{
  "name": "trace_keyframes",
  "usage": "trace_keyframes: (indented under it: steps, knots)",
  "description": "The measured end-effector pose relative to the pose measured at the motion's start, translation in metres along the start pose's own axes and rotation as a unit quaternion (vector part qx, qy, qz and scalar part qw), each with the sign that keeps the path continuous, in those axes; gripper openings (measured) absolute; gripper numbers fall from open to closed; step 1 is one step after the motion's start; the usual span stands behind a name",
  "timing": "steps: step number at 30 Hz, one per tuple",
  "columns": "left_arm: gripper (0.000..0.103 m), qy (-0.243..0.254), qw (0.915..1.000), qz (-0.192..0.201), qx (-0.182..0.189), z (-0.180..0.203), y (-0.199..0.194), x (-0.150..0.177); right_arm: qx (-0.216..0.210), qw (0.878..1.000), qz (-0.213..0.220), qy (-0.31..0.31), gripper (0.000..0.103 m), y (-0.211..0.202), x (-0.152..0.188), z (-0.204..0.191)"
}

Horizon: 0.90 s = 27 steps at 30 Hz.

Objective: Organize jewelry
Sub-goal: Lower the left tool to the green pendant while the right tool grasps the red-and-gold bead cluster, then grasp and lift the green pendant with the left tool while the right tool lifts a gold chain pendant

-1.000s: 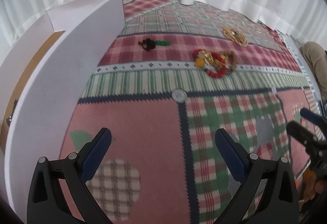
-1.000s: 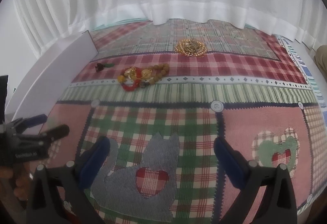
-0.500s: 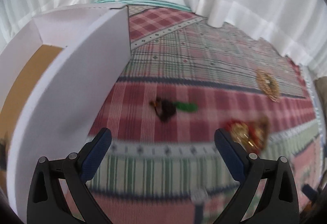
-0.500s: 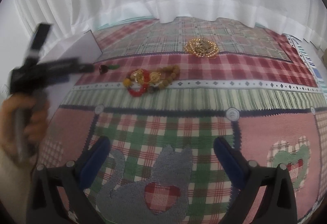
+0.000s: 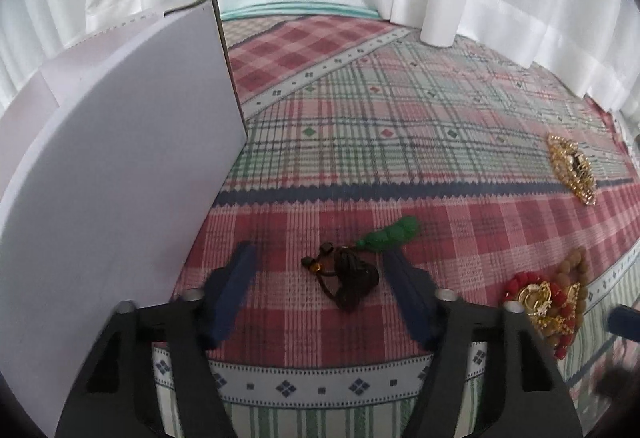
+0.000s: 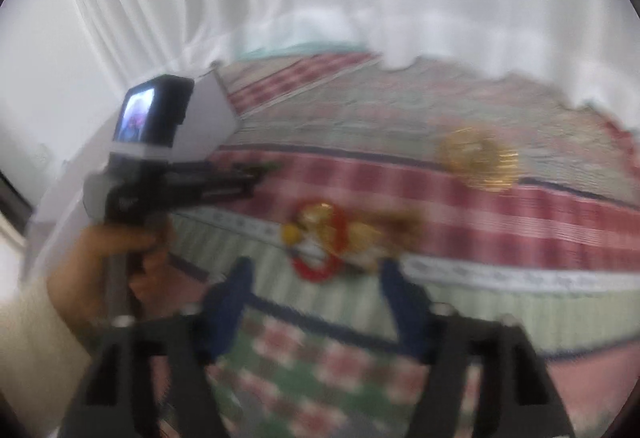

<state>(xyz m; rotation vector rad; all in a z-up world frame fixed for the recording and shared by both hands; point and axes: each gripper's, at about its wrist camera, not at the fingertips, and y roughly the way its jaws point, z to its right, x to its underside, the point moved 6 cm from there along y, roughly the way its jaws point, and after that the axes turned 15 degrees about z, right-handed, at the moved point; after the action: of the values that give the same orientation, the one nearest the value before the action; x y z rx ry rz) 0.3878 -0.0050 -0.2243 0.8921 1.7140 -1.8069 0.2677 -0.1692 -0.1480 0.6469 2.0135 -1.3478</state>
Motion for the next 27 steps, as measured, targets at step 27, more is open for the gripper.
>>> trace_keyframes:
  steps: [27]
  knots:
    - [0.009,-0.017,0.9979,-0.02,0.059,-0.019,-0.056,0.037,0.043,0.994,-0.071,0.076,0.023,0.073,-0.034,0.004]
